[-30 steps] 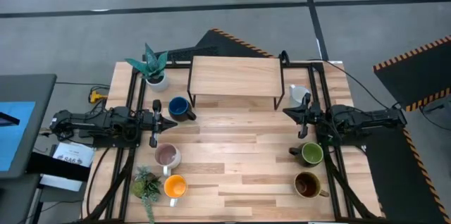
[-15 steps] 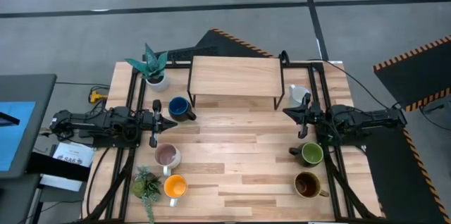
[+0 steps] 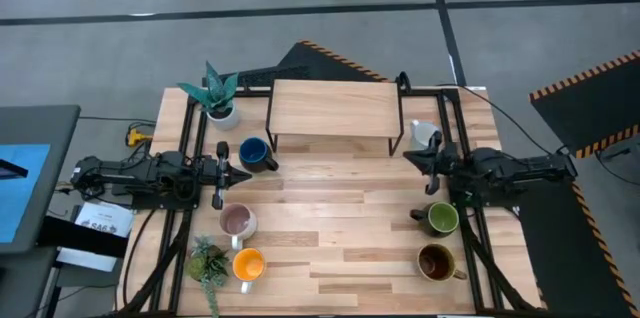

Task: Place coffee mugs
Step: Put the white-blue interior mug on the shelf

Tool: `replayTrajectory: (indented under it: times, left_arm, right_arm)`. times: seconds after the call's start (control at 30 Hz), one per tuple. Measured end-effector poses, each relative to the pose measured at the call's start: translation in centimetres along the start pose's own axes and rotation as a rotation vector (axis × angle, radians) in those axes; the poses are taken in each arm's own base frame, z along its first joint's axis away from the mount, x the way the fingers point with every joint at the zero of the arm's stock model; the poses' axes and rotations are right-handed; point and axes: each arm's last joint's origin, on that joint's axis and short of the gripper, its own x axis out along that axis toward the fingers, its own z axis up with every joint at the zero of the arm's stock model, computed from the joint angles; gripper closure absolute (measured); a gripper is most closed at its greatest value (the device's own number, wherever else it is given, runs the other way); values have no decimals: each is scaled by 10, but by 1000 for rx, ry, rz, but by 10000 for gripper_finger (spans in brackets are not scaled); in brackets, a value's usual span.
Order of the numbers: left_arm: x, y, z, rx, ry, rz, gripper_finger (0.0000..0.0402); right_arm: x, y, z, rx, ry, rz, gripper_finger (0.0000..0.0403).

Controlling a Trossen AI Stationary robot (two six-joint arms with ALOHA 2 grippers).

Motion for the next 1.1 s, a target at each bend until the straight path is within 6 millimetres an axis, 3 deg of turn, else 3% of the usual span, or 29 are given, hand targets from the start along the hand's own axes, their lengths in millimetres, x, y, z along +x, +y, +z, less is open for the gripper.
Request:
replayTrajectory:
  times: [0.17, 0.27, 0.37, 0.5, 0.67, 0.8, 0.93, 1.1]
  left_arm:
    - [0, 0, 0, 0, 0, 1, 401]
    - [0, 0, 0, 1, 0, 1, 401]
    - [0, 0, 0, 0, 0, 1, 401]
    - [0, 0, 0, 0, 0, 0, 401]
    - [0, 0, 0, 0, 0, 1, 401]
    - [0, 0, 0, 1, 0, 1, 401]
    - [0, 0, 0, 0, 0, 1, 401]
    - [0, 0, 0, 0, 0, 1, 401]
  right_arm:
    - [-6, 2, 35, 473, -349, 71, 361]
    - [-13, -2, 52, 560, -524, 4, 361]
    - [-13, -2, 70, 575, -552, -68, 361]
    - [-1, 5, 93, 505, -396, -139, 356]
    - [19, 10, 125, 333, -149, -408, 332]
    - [30, 6, 140, 247, 86, -639, 307]
    - [33, -3, 140, 281, 322, -877, 267]
    - [32, -20, 121, 425, 593, -1156, 202]
